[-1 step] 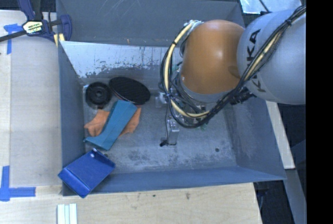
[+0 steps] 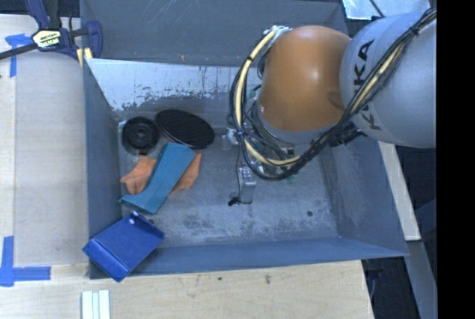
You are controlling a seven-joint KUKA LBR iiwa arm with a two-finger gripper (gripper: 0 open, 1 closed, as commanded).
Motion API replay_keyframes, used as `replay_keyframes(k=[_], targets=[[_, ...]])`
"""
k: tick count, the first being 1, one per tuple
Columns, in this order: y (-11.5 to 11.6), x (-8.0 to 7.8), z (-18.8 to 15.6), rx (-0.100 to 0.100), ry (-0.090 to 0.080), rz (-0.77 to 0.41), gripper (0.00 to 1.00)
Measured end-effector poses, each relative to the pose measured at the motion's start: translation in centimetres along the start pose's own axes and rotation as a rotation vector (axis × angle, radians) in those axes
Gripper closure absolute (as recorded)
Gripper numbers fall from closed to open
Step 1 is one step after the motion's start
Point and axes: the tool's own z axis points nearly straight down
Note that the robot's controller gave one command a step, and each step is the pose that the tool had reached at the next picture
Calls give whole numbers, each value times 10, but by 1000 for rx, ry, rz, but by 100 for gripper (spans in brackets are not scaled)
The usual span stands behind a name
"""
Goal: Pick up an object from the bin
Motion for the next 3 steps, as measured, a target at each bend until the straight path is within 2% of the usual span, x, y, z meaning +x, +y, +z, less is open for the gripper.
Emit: replay_keyframes(k=[1,2,3], targets=[[16,-13,30,0,-7,-58,0],[49,-32,94,0,-17,-168,0],[59,-79,105,-1,-17,-347,100]])
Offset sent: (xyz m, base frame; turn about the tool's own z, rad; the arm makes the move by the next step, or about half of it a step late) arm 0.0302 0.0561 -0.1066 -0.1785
